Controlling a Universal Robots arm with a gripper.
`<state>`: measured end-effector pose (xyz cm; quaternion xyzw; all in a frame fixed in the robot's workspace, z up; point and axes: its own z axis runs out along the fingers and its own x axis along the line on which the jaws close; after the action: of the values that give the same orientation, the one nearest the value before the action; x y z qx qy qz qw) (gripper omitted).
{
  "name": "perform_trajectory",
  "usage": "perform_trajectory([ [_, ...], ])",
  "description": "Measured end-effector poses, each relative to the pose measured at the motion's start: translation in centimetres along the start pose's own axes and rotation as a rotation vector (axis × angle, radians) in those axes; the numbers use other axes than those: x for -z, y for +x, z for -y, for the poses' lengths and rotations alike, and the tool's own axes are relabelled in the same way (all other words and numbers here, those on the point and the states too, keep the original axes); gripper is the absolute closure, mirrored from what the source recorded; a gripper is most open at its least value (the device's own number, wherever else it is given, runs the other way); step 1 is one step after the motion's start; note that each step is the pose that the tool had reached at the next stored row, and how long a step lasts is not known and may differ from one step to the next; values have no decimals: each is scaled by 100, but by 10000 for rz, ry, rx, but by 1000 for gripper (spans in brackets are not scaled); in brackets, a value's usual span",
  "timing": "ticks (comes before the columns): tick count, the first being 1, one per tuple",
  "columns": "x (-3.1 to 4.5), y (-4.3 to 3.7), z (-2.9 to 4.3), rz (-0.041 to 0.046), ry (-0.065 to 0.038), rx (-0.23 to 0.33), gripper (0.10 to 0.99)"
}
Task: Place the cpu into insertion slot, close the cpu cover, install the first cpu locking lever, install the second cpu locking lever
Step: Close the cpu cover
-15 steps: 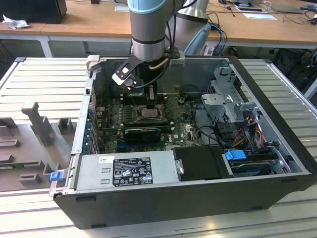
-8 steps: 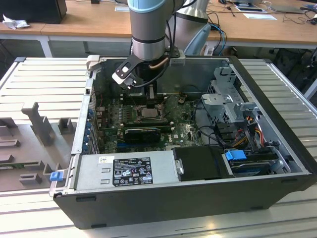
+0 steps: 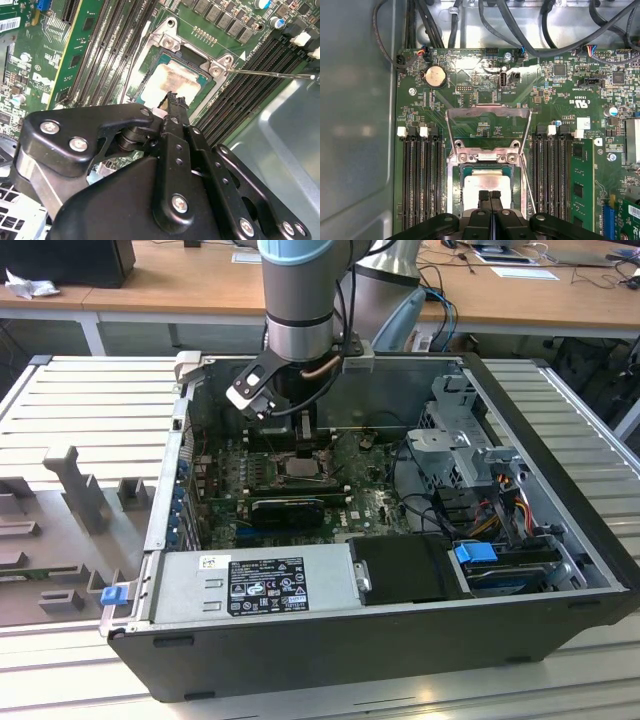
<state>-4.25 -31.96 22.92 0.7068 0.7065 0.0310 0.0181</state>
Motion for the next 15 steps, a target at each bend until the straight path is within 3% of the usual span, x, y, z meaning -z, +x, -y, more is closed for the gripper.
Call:
perform_trajectory([
  [15,140,3,-10,1,0,0,980],
])
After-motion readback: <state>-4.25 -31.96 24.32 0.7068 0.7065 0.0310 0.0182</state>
